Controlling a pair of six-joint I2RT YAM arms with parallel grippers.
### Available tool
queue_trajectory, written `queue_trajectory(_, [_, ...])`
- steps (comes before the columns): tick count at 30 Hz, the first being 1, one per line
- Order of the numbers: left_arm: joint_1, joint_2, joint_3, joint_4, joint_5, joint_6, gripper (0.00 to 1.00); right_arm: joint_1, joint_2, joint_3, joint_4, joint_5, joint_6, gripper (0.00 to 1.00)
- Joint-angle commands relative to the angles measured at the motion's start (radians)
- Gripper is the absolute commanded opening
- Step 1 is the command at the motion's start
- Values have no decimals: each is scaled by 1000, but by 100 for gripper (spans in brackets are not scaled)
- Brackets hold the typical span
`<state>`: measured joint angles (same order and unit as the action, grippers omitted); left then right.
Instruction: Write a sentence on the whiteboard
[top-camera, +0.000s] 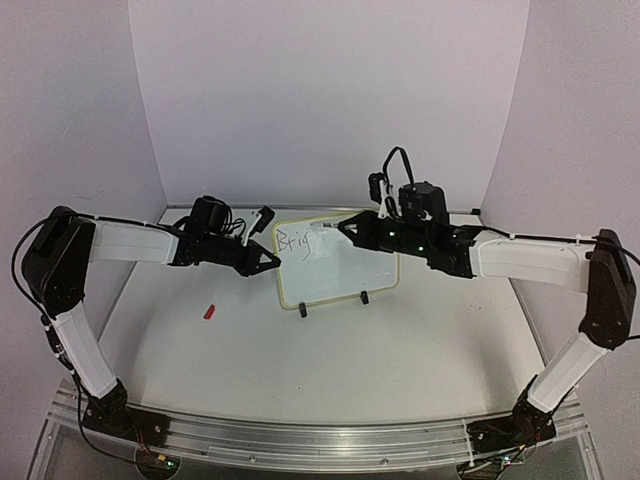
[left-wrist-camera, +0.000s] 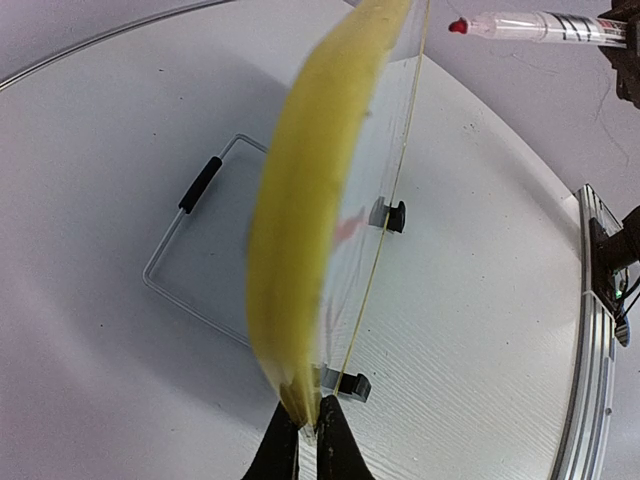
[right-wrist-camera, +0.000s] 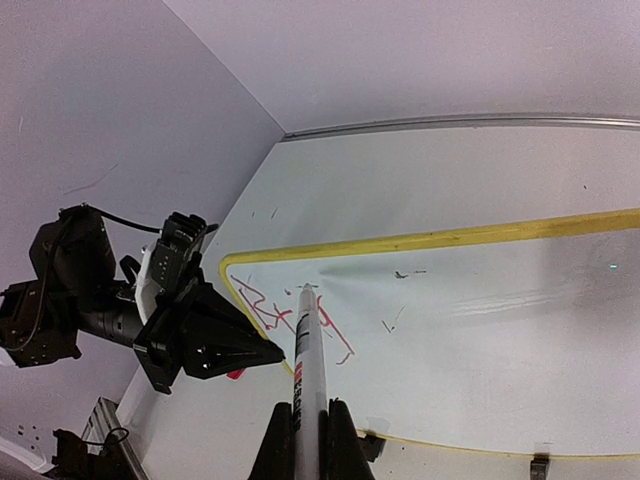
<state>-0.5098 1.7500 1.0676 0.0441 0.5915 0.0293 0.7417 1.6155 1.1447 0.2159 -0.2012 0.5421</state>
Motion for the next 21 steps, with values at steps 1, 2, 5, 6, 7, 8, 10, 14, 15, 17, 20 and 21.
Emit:
queue_trajectory(1, [7,16,14,-11,-77,31,0,-9,21,53,14,8,-14,0])
queue_trajectory(2, [6,16,14,-11,-77,31,0,-10,24,55,12,8,-14,0])
queue_trajectory(5, [7,16,15,-9,-77,31,0,-14,35,61,3,11,-15,0])
queue_trajectory(6, [7,16,15,-10,-77,31,0,-15,39,61,-2,13,-16,0])
queue_trajectory(7, [7,16,16,-10,-77,31,0,-16,42,61,-7,14,-16,0])
queue_trajectory(8, [7,16,16,-10,-77,31,0,-17,45,61,-13,14,-16,0])
queue_trajectory(10, [7,16,16,-10,-76,32,0,-18,51,59,-25,13,-18,0])
queue_trajectory(14, [6,16,18,-11,-77,33,0,-18,44,40,-36,7,-16,0])
queue_trajectory(15, [6,17,17,-10,-76,33,0,-18,41,33,-37,7,-15,0])
queue_trajectory(17, [6,18,18,-10,-76,32,0,-18,34,18,-41,3,-12,0])
queue_trajectory(20, [6,19,20,-9,-75,31,0,-18,37,3,-47,-5,-10,0])
queue_trajectory(21, [6,19,21,-9,-75,32,0,-18,41,0,-49,-8,-8,0])
